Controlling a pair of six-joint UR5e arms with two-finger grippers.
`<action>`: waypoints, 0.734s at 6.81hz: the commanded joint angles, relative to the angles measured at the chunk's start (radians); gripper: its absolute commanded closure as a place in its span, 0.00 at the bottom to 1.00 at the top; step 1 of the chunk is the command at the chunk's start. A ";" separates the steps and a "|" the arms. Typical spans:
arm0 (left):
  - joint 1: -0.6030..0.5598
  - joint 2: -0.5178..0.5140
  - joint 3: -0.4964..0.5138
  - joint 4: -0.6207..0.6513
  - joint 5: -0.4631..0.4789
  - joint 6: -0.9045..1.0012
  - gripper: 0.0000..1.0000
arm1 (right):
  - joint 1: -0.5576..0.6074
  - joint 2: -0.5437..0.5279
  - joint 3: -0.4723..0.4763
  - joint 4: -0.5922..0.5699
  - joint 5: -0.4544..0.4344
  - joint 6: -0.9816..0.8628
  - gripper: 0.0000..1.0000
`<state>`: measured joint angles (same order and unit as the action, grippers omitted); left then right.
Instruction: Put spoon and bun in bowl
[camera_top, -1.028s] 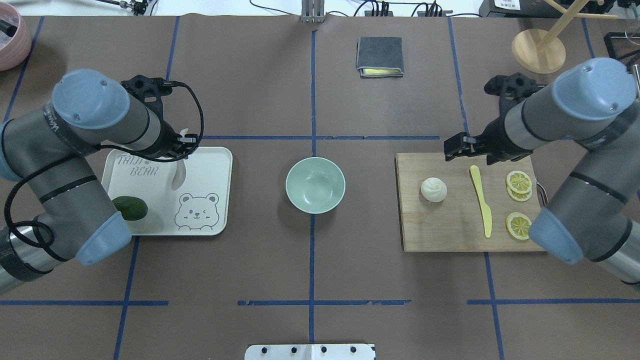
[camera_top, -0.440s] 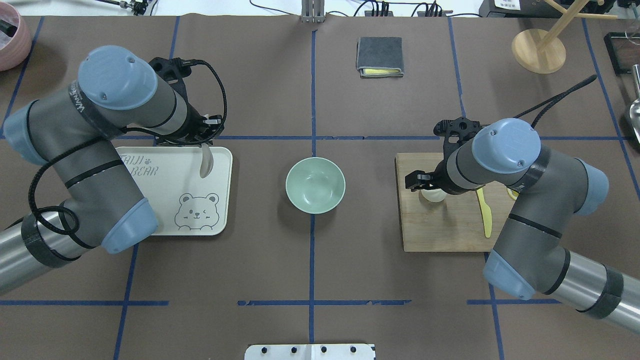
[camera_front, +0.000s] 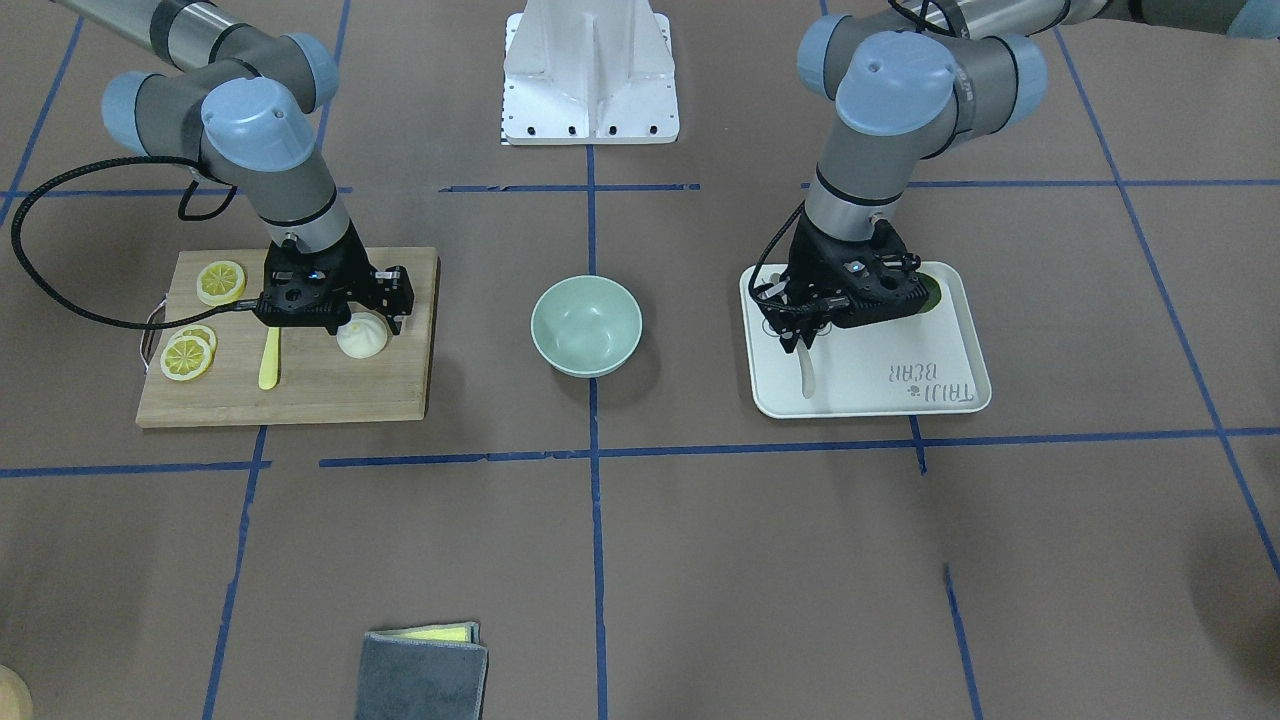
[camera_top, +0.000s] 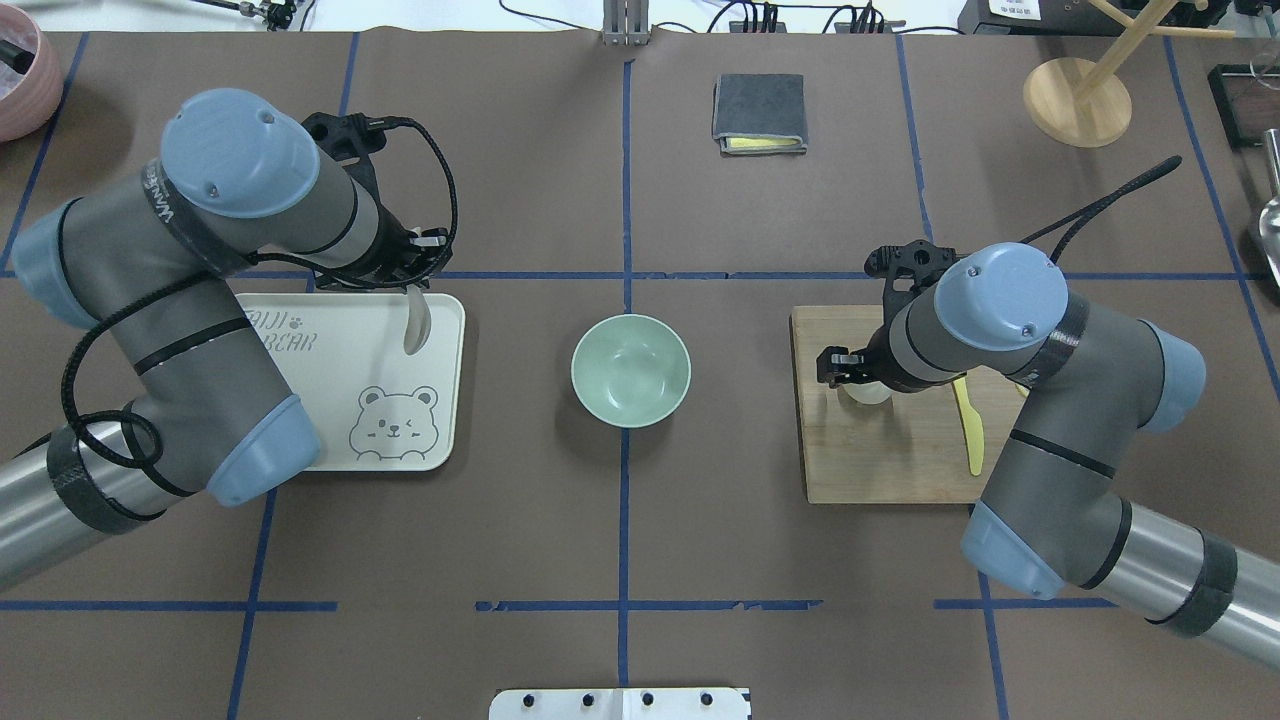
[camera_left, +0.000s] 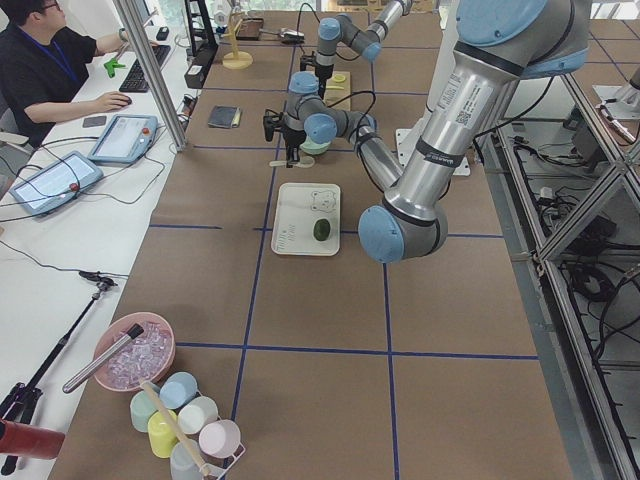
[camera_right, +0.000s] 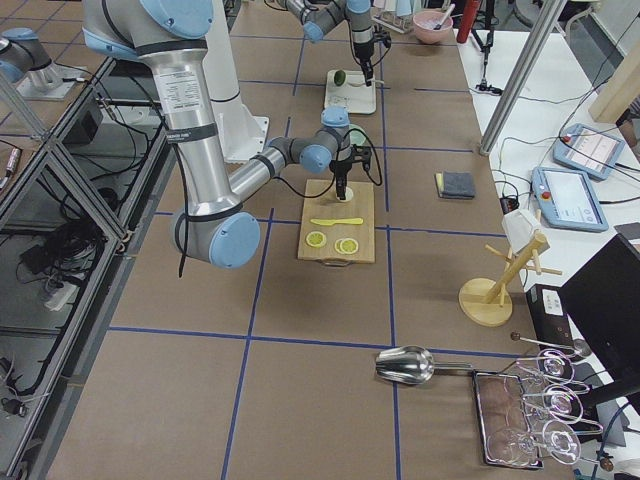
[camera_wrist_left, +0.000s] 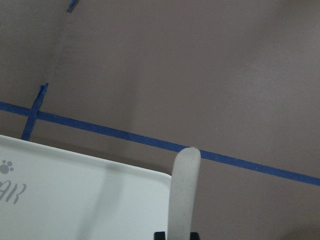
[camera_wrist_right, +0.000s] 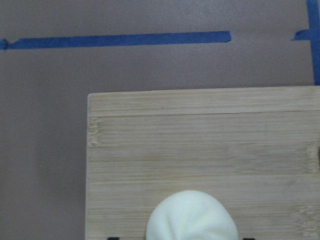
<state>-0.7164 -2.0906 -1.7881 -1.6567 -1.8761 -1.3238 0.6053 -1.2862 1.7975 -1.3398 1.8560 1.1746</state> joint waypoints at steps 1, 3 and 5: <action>0.003 0.000 0.003 -0.002 -0.002 -0.002 1.00 | 0.011 -0.002 0.002 -0.001 -0.001 -0.009 1.00; 0.028 -0.043 0.013 -0.002 -0.003 -0.050 1.00 | 0.020 -0.030 0.019 -0.001 -0.012 -0.007 1.00; 0.058 -0.124 0.042 -0.006 -0.005 -0.144 1.00 | 0.086 -0.074 0.118 -0.004 0.020 -0.009 1.00</action>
<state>-0.6788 -2.1644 -1.7676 -1.6622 -1.8807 -1.4203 0.6542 -1.3287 1.8581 -1.3427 1.8575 1.1678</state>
